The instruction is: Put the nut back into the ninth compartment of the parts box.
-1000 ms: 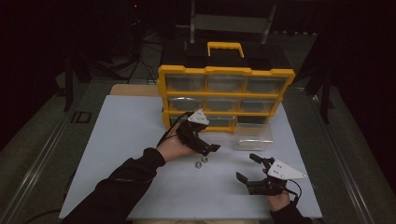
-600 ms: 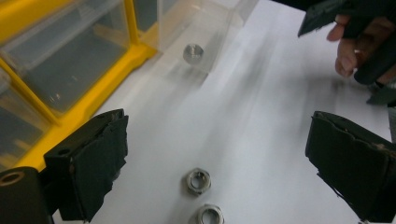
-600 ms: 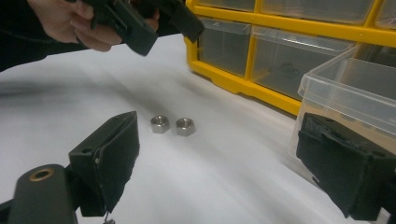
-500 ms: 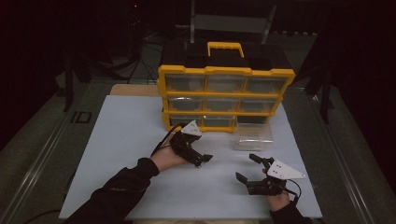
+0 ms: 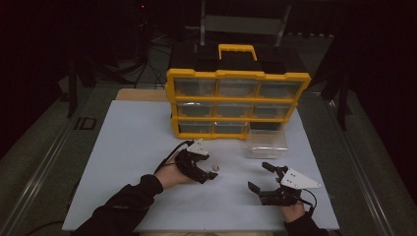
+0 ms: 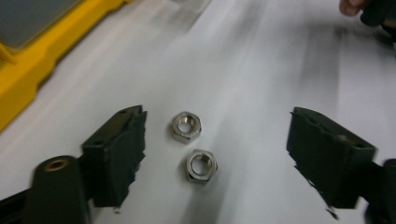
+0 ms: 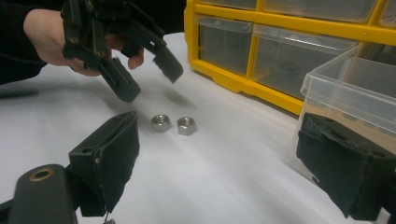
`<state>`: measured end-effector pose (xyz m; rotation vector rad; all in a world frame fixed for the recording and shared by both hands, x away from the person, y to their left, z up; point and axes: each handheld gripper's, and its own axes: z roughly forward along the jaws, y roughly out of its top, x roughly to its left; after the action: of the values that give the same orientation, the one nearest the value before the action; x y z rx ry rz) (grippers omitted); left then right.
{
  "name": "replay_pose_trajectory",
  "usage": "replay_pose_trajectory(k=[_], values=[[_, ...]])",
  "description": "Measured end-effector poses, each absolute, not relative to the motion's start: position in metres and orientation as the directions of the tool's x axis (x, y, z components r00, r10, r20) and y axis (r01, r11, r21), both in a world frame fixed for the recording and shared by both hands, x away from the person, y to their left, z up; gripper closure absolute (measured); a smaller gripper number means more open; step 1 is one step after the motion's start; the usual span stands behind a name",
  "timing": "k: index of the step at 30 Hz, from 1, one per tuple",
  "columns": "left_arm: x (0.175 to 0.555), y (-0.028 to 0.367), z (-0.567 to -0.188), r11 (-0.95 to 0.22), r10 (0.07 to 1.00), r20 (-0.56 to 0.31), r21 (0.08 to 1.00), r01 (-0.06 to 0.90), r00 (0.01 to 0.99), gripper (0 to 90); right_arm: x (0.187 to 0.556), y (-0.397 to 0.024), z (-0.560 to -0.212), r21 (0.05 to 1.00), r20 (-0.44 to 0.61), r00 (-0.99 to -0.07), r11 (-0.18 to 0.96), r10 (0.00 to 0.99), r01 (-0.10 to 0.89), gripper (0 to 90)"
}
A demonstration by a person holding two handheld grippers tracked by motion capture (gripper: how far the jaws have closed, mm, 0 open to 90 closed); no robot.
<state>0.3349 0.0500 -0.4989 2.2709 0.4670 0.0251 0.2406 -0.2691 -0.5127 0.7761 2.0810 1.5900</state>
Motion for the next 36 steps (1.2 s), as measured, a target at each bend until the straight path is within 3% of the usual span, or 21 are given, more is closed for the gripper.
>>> replay_pose_trajectory(k=[16,36], values=[[0.335,0.046,-0.527,-0.675,0.317,-0.103,0.673,0.300,0.943,48.2,0.241,-0.269,-0.513,0.964,0.014,-0.762,0.195,0.647,0.183,13.3],[0.336,0.041,-0.532,-0.705,0.311,-0.046,0.659,0.262,0.949,65.6,0.241,-0.269,-0.513,0.963,0.013,-0.762,0.198,0.648,0.185,13.3]])
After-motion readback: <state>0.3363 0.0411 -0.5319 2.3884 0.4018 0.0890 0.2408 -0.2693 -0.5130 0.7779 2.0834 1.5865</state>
